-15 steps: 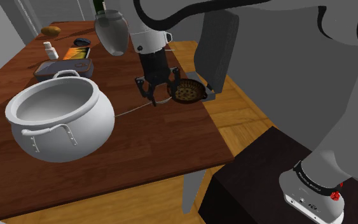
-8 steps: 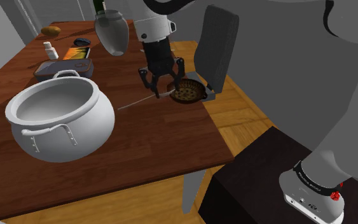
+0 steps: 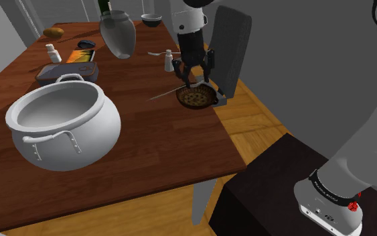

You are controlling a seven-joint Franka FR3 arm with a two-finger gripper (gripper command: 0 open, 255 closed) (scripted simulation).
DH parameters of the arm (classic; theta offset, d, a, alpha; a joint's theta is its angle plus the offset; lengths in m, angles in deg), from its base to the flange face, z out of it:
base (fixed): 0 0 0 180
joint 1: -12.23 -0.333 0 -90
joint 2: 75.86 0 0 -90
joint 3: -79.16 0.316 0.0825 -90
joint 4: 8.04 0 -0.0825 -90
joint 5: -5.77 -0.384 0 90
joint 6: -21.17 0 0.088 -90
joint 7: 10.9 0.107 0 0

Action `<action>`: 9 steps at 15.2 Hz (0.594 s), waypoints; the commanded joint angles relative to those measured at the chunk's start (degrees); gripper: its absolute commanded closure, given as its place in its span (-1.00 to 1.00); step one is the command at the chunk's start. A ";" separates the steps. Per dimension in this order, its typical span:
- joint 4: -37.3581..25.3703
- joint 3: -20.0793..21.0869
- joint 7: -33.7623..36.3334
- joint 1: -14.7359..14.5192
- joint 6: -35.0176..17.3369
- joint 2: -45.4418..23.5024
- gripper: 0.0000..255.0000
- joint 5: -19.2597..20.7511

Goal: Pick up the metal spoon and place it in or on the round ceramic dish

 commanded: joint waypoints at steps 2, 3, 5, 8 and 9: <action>1.98 -1.64 -4.25 2.50 0.11 2.17 1.00 -0.03; 2.48 -2.22 -5.65 3.32 0.12 2.70 1.00 0.07; 3.27 -3.44 -8.42 4.86 0.16 3.58 1.00 0.35; 3.94 -5.31 -12.58 7.16 0.29 4.45 1.00 1.00; 4.73 -5.32 -12.59 7.18 -0.48 4.46 1.00 1.00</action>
